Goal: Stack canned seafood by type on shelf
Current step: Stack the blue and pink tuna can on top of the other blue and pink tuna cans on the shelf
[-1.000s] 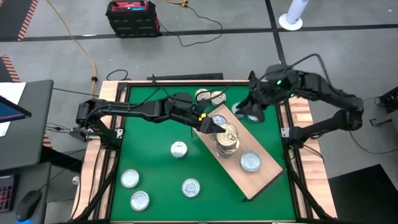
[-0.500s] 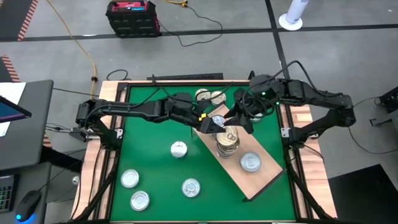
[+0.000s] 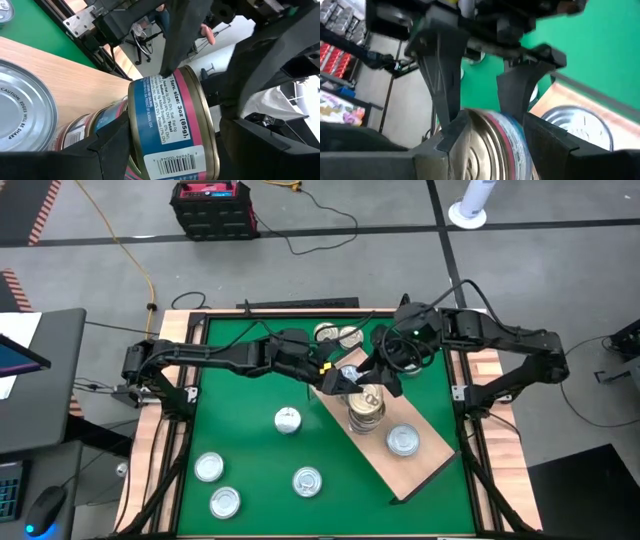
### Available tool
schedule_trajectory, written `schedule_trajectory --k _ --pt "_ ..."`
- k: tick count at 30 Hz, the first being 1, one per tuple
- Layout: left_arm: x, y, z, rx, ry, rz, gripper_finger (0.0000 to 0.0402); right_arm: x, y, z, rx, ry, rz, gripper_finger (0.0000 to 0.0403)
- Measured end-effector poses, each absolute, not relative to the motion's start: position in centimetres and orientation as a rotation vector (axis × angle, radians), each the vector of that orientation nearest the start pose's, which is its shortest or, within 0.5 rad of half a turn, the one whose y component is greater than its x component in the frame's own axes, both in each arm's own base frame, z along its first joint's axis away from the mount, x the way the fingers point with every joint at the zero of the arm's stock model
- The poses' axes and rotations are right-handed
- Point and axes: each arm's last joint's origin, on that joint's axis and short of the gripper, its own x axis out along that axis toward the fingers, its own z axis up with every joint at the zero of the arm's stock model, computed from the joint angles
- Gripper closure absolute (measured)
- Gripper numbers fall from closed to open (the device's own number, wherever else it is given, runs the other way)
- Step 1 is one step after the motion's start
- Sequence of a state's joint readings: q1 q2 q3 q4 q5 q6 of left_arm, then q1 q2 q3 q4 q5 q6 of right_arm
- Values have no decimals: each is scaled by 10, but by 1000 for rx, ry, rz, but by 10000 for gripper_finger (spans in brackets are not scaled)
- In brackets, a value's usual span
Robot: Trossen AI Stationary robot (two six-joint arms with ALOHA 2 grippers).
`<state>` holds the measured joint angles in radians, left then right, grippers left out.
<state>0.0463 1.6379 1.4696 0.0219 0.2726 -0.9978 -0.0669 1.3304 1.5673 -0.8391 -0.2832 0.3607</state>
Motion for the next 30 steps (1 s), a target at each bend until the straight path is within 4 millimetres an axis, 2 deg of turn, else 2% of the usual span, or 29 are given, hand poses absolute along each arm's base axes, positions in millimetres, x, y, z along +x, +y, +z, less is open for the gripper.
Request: schedule_trajectory --k 16,30 --pt "384 14 371 -1016 242 -128 120 253 -6 414 464 736 94 200" --pt "384 17 371 -1016 236 -120 120 246 2 408 464 827 109 271"
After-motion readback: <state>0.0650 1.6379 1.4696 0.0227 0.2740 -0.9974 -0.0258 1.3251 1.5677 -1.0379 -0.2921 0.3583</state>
